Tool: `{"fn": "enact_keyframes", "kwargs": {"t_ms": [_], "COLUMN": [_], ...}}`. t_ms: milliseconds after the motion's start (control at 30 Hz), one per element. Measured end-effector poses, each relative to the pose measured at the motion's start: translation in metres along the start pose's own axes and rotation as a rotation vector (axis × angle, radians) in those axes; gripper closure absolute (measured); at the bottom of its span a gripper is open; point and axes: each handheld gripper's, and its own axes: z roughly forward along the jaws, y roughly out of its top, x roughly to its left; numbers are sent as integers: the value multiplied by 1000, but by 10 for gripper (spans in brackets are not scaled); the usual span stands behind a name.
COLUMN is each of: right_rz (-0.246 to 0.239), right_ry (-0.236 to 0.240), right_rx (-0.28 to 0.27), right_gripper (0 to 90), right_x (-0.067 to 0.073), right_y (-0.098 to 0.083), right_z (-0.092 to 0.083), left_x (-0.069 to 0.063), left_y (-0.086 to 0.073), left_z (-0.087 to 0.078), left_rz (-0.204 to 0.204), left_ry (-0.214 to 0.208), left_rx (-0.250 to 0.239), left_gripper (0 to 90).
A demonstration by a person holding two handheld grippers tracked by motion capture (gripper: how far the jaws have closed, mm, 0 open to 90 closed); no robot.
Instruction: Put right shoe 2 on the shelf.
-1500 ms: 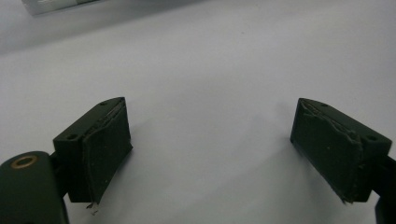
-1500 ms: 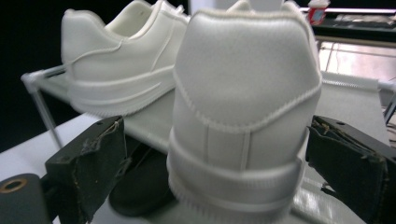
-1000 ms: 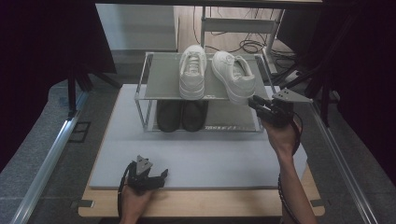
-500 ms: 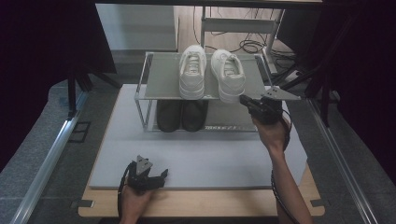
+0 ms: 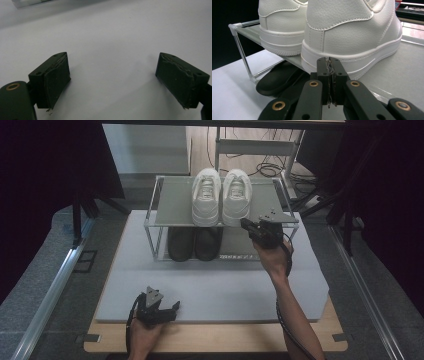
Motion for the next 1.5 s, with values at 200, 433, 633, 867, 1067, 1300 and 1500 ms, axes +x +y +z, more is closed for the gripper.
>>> {"fn": "enact_keyframes", "kwargs": {"t_ms": [200,433,633,867,1067,1300,1500], "right_rz": [-1,-6,-39,-65,-62,-57,-33], "right_ry": [15,32,14,7,2,-4,-10], "right_rx": [-3,1,1,-6,-9,25,53], "right_gripper": [849,732,530,348,277,242,196], "right_x": [7,3,0,-5,-8,-13,-19], "right_y": [2,1,-3,-11,-20,-38,-58], "right_z": [10,1,-14,-32,-47,-59,-69], "left_x": [0,0,0,0,0,0,0], "left_y": [0,0,0,0,0,0,0], "left_z": [0,0,0,0,0,0,0], "left_rz": [0,0,1,5,3,2,0], "left_ry": [0,0,0,1,0,2,2], "left_rx": [0,-1,-1,2,2,1,-1], "left_gripper": [116,117,117,116,117,116,117]}}
